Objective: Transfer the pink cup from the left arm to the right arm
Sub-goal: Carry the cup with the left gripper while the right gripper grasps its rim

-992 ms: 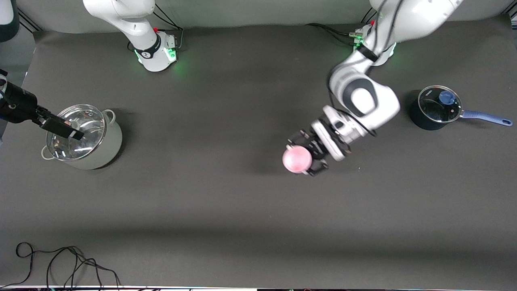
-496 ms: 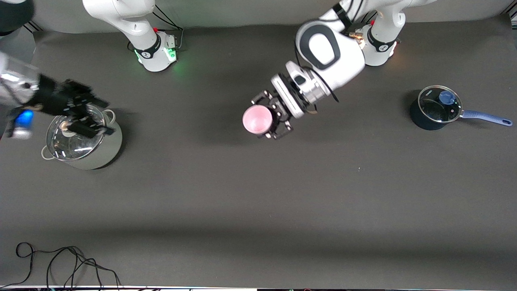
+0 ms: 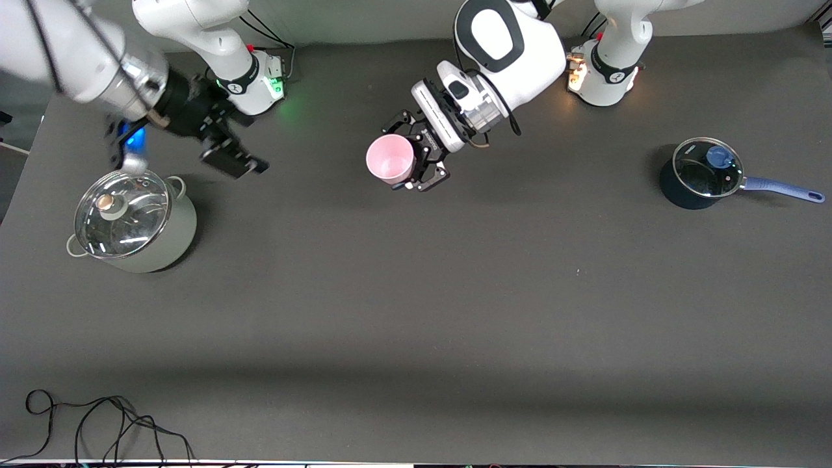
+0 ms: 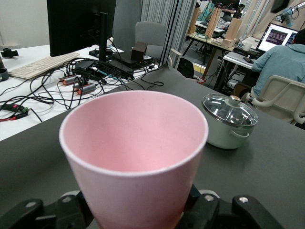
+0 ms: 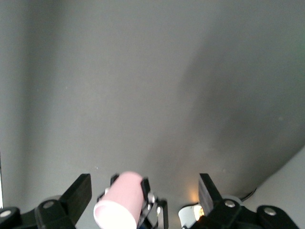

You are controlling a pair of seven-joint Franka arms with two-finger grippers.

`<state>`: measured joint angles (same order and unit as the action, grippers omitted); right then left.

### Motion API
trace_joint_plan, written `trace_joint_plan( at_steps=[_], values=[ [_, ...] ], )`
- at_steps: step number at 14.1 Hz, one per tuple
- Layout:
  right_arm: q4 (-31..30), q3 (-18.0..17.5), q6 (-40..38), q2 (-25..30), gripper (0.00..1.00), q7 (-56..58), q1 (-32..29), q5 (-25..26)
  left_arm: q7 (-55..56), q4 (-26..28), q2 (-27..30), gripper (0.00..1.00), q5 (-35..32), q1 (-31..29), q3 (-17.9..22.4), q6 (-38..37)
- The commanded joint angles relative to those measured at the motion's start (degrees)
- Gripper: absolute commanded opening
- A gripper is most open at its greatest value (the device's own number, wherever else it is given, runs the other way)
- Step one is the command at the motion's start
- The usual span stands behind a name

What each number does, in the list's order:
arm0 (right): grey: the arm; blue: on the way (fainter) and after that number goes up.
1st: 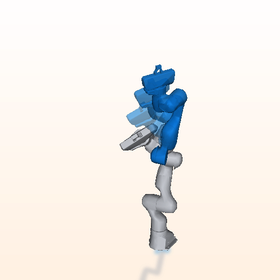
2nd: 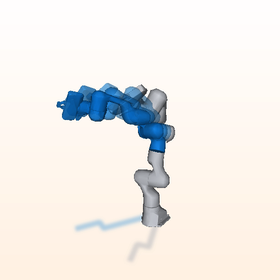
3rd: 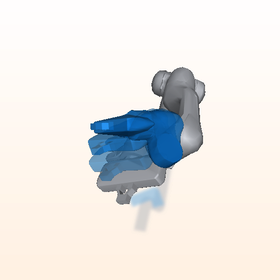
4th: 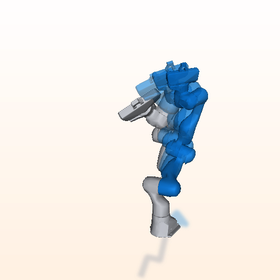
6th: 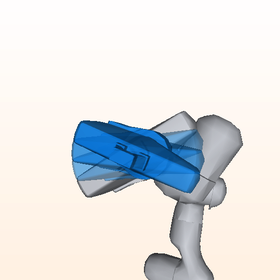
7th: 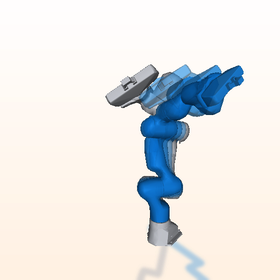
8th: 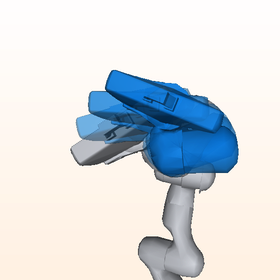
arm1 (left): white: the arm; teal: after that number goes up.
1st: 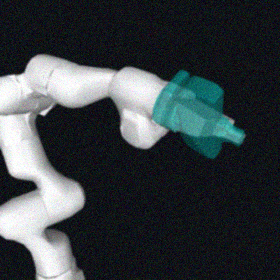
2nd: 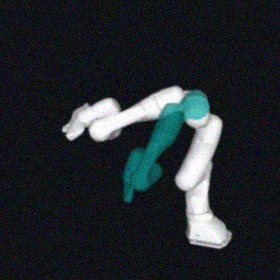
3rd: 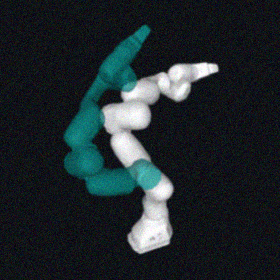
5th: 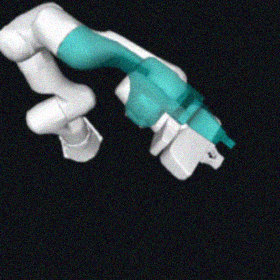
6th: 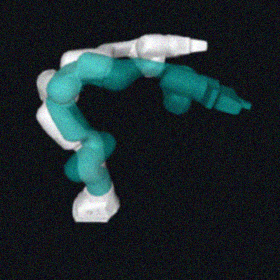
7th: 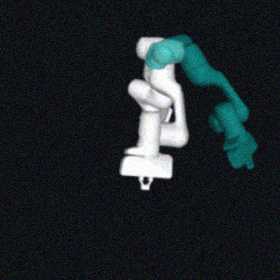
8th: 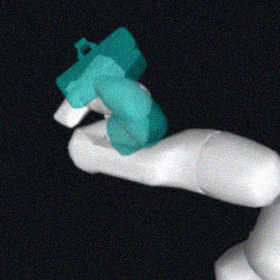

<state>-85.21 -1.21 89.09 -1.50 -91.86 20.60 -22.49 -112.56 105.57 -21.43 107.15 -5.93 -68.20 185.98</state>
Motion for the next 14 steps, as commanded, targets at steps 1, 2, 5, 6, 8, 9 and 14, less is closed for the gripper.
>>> trace_joint_plan(
  at_steps=[1, 2, 5, 6, 8, 9, 14],
  values=[
    [5.66, 0.69, -1.81, -4.38, 0.99, -4.11, 4.09, -0.45, 1.38, -1.42, 0.95, 0.4, 0.86, 1.01, 0.26, 2.53],
    [5.76, 0.68, -1.72, -5.0, 0.99, -4.2, 5.49, -0.54, 1.56, -1.5, 0.95, 0.4, 0.86, 1.27, 0.26, 2.63],
    [6.89, 0.69, -1.72, -7.37, 0.99, -5.25, 8.93, -0.72, 1.56, -1.59, 0.87, 0.4, 0.86, 1.45, 0.35, 2.72],
    [7.68, 0.6, -1.81, -8.77, 0.99, -5.69, 9.02, -0.72, 1.56, -1.51, 0.78, 0.4, 0.86, 1.45, 0.35, 2.63],
    [9.0, -0.71, -1.72, -10.45, 0.99, -5.87, 10.42, -0.11, 1.56, -1.59, 0.78, 0.4, 0.86, 1.54, 0.35, 2.72],
    [9.36, -0.72, -1.72, -11.15, 0.99, -5.87, 10.78, 0.07, 1.56, -1.59, 0.78, 0.4, 0.86, 1.54, 0.35, 2.72],
    [10.59, -0.81, -1.72, -11.77, 0.99, -5.52, 12.1, -0.01, 1.64, -1.51, 0.78, 0.4, 0.86, 1.54, 0.35, 2.72]
  ],
)
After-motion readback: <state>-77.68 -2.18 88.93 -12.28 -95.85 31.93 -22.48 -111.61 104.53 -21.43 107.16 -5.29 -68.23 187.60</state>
